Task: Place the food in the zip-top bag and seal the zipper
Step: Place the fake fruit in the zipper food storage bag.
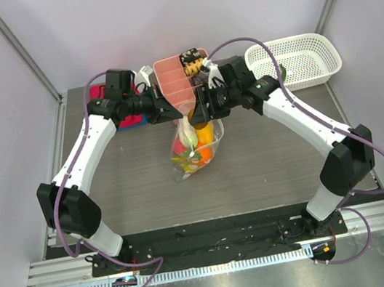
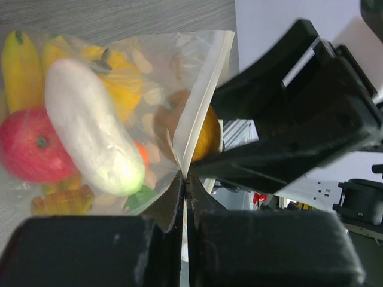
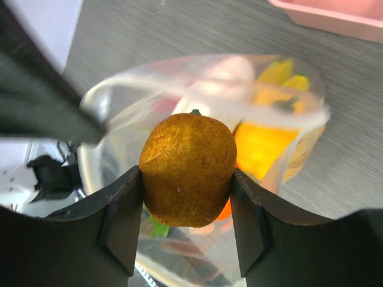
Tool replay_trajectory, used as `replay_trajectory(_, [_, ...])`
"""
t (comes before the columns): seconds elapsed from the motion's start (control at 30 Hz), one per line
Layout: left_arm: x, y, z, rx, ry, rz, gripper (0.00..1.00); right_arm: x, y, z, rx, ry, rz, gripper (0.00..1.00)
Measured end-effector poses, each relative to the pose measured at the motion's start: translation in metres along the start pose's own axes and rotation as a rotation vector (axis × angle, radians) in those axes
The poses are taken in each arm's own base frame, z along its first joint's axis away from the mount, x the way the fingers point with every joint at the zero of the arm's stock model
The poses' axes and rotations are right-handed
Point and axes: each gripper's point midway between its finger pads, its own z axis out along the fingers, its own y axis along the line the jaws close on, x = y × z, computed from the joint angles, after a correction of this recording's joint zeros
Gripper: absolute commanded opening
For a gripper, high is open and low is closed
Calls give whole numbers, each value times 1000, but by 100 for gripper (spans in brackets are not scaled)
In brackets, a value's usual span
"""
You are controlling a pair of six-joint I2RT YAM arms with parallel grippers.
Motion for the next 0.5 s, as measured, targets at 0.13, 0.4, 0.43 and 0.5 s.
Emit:
replay_trajectory(0.13, [0,0,0,3,0,1,0,-9,-14,14,67,4,33,69])
replay_trajectory(0.4, [2,2,2,7,8,-4,0,-36,4,3,44,-57,36,82])
replay_trajectory(0.43, [2,2,2,7,8,-4,0,-39,7,0,33,-64,33,80])
replay_trajectory(0.5, [2,2,2,8,8,-4,0,-44,10,-8,18,-80,32,79])
